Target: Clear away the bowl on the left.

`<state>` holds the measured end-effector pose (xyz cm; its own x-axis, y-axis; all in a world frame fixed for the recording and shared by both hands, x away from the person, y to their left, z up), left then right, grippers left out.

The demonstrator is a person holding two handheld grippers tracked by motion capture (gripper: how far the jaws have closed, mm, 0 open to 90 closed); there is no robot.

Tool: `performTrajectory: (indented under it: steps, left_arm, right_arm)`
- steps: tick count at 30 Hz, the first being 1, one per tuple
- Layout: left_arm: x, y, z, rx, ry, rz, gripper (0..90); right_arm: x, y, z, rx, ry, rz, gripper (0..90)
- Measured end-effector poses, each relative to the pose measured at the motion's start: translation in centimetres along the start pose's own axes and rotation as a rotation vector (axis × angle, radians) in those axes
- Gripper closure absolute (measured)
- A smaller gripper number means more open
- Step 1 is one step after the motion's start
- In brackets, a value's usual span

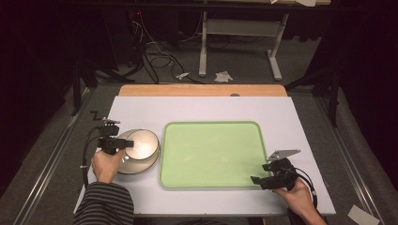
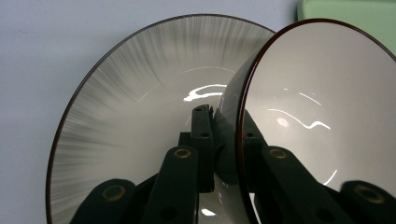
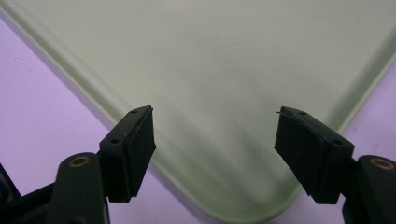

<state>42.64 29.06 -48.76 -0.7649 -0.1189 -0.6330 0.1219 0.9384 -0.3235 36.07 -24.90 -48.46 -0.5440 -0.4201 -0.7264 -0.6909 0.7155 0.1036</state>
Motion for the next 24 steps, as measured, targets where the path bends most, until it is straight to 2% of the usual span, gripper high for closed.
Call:
performTrajectory:
  steps: [7,12,17,19,21,24]
  left_arm:
    - [-0.1,0.1,-0.4,0.008,-0.008,0.001,82.2]
    - [-0.2,0.1,-1.0,-0.001,-0.034,-0.006,82.2]
    - [-0.4,0.0,-1.6,0.010,-0.058,-0.013,82.2]
    - [-0.5,-0.2,-1.9,0.012,-0.075,-0.013,82.2]
    - [-0.7,-0.5,-2.1,0.000,-0.087,0.003,82.2]
    - [-0.9,-1.0,-2.3,0.013,-0.098,0.014,82.2]
  right_arm:
    - [0.0,0.1,0.0,0.008,0.003,-0.003,29.9]
    - [0.0,0.0,0.0,0.014,0.002,0.010,29.9]
    - [0.0,0.0,0.0,0.008,-0.003,-0.007,29.9]
    - [0.0,0.0,-0.1,0.007,0.000,0.007,29.8]
    - [0.0,-0.1,-0.1,0.005,-0.004,0.003,29.8]
    - [0.0,0.0,-0.1,0.005,-0.002,0.002,29.9]
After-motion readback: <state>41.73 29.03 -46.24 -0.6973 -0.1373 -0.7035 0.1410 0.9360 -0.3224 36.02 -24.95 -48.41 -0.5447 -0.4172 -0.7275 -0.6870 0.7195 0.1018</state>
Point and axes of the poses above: each handheld gripper's, and its own axes: z roughly forward along the jaws, x roughly out of its underside, y roughly to its left, the point moved 1 cm from there along z, roughly forward along the jaws, and after that the axes turned 12 degrees about -y, right-handed, at the moved point
